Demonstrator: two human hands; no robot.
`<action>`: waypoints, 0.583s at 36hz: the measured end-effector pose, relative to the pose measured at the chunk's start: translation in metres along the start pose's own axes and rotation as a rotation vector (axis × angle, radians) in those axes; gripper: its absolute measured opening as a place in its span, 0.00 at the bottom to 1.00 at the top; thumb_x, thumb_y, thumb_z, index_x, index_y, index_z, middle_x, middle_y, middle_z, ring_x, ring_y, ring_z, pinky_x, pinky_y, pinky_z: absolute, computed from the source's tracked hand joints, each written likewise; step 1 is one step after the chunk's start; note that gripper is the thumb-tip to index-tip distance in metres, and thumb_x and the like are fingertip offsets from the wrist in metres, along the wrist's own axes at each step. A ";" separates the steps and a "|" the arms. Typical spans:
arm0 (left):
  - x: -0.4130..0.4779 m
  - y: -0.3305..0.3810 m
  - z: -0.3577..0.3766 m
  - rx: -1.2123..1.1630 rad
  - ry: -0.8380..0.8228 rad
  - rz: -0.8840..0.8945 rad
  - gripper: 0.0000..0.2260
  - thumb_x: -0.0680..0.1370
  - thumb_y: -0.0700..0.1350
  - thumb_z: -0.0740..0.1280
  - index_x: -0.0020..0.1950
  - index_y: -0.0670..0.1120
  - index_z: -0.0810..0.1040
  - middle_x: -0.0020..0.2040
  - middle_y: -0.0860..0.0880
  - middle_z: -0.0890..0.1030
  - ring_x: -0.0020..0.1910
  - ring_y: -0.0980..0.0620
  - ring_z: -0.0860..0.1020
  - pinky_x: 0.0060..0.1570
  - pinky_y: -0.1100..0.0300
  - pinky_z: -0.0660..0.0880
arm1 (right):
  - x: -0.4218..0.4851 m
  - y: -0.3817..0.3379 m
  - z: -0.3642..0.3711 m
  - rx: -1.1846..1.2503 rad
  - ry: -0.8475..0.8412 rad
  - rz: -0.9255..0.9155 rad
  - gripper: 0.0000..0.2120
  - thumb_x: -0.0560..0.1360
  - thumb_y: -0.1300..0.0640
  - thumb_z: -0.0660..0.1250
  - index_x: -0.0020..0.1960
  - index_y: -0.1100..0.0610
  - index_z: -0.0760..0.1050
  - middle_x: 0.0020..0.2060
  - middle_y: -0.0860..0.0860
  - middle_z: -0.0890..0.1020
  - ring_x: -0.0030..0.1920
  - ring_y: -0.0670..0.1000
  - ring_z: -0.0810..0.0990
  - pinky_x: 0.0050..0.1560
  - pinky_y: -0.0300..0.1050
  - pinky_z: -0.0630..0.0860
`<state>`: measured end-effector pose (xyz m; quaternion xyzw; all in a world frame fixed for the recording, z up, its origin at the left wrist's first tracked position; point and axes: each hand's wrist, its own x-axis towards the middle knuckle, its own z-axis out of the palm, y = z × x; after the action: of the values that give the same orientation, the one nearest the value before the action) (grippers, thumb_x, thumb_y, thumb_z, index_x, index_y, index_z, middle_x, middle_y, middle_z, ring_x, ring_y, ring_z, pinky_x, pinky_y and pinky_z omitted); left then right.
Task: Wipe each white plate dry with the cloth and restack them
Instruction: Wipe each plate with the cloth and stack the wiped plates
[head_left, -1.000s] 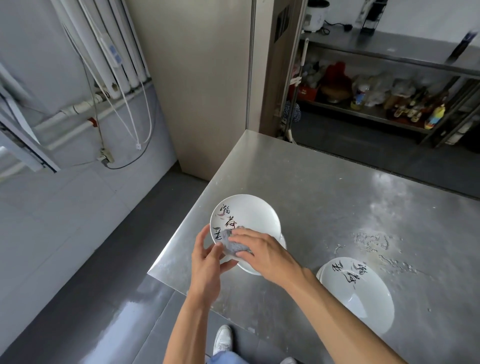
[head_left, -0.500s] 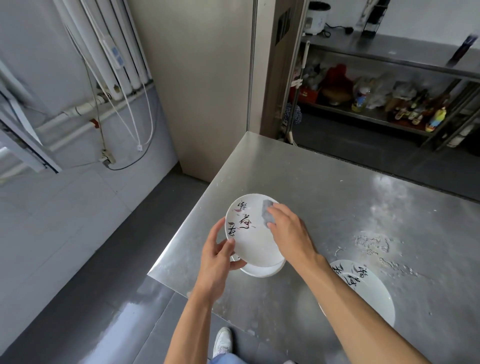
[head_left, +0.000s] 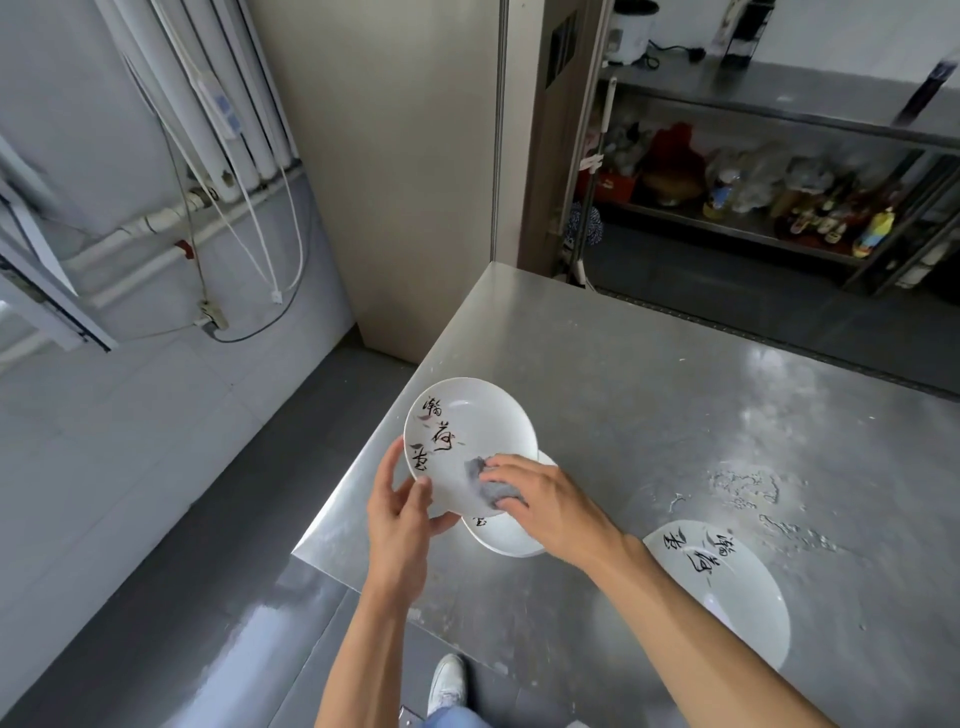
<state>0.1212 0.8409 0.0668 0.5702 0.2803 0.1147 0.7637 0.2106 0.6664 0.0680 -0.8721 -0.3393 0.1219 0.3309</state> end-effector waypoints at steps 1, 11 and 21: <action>0.001 0.000 -0.001 0.004 0.002 -0.002 0.23 0.86 0.37 0.61 0.78 0.57 0.69 0.57 0.51 0.87 0.56 0.46 0.86 0.45 0.51 0.85 | -0.001 0.003 -0.002 -0.019 0.020 0.015 0.17 0.75 0.68 0.69 0.62 0.58 0.80 0.64 0.48 0.79 0.60 0.50 0.79 0.63 0.32 0.70; 0.005 0.001 0.010 -0.057 0.057 -0.048 0.23 0.85 0.35 0.59 0.76 0.56 0.72 0.60 0.45 0.85 0.57 0.41 0.85 0.42 0.52 0.84 | -0.010 0.017 -0.019 -0.123 0.335 0.310 0.07 0.71 0.70 0.62 0.44 0.60 0.74 0.45 0.53 0.77 0.45 0.59 0.76 0.42 0.46 0.68; 0.003 0.004 0.018 -0.255 0.093 -0.122 0.20 0.84 0.34 0.62 0.73 0.51 0.69 0.60 0.43 0.85 0.54 0.42 0.87 0.44 0.54 0.85 | -0.029 0.001 -0.009 -0.045 0.227 0.221 0.26 0.77 0.49 0.66 0.74 0.43 0.64 0.50 0.46 0.79 0.44 0.52 0.77 0.45 0.47 0.76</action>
<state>0.1340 0.8291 0.0734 0.4444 0.3327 0.1293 0.8217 0.1942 0.6419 0.0736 -0.9195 -0.2043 0.0507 0.3321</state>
